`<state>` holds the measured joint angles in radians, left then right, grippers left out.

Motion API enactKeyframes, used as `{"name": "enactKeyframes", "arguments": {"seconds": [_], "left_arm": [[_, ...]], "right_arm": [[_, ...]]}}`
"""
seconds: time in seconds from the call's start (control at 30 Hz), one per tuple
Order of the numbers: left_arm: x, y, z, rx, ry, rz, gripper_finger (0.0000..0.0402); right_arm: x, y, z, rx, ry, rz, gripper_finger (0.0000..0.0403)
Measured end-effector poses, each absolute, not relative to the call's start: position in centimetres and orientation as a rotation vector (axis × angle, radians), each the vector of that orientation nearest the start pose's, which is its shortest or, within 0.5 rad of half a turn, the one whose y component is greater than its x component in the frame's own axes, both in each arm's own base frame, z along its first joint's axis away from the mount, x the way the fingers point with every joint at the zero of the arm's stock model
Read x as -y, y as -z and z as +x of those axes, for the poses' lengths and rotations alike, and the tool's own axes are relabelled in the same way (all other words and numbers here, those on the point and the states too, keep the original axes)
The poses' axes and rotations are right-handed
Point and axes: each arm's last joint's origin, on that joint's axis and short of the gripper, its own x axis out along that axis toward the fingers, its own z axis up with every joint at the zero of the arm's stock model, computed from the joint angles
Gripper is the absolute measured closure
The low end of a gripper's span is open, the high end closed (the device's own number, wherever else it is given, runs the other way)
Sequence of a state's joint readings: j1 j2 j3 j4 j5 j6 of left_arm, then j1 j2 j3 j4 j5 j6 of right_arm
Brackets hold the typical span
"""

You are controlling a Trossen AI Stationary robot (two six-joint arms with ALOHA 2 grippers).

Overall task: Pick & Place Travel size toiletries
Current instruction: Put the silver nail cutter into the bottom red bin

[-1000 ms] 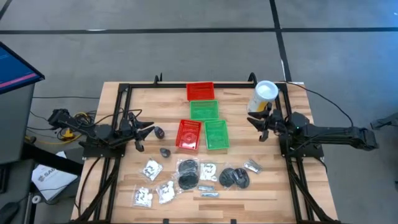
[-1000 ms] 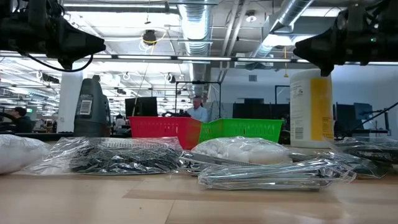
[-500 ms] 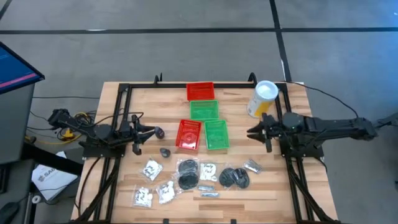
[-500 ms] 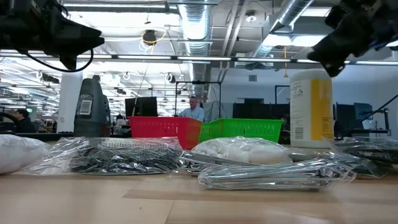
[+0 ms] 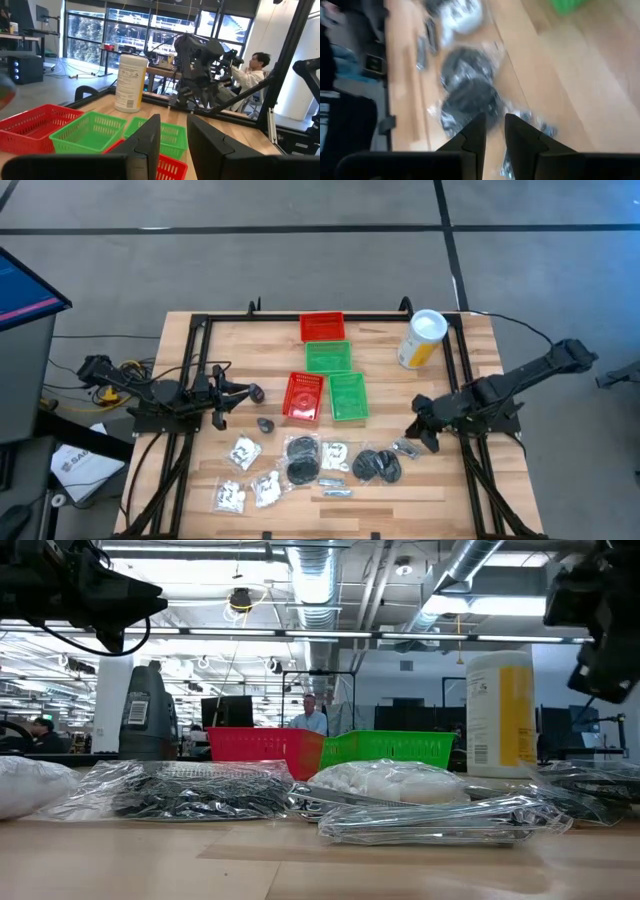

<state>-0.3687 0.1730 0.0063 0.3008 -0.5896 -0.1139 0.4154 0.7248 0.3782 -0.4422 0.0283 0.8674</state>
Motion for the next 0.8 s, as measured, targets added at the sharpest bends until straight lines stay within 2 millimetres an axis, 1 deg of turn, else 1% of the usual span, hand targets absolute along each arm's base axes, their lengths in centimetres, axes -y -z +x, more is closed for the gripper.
{"name": "enactKeyframes", "arguments": {"seconds": [0.2,0.33,0.4,0.5,0.7,0.8], "left_arm": [[2.2,-18.0,10.1,0.132,-0.213,-0.175,0.0314],[2.2,-18.0,10.1,0.132,-0.213,-0.175,0.0314],[2.2,-18.0,10.1,0.132,-0.213,-0.175,0.0314],[2.2,-18.0,10.1,0.132,-0.213,-0.175,0.0314],[2.2,-18.0,10.1,0.132,-0.213,-0.175,0.0314],[2.2,-18.0,10.1,0.132,-0.213,-0.175,0.0314]], "right_arm": [[-6.7,-16.7,13.5,-0.992,0.08,0.66,0.034],[-6.9,-15.8,13.8,-1.044,0.121,0.65,0.0339],[-6.9,-15.5,13.9,-1.061,0.133,0.643,0.0332],[-6.9,-15.2,14.0,-1.084,0.162,0.651,0.0311],[-7.0,-14.4,14.1,-1.135,0.206,0.635,0.0255],[-7.1,-13.9,14.2,-1.16,0.226,0.625,0.0235]]}}
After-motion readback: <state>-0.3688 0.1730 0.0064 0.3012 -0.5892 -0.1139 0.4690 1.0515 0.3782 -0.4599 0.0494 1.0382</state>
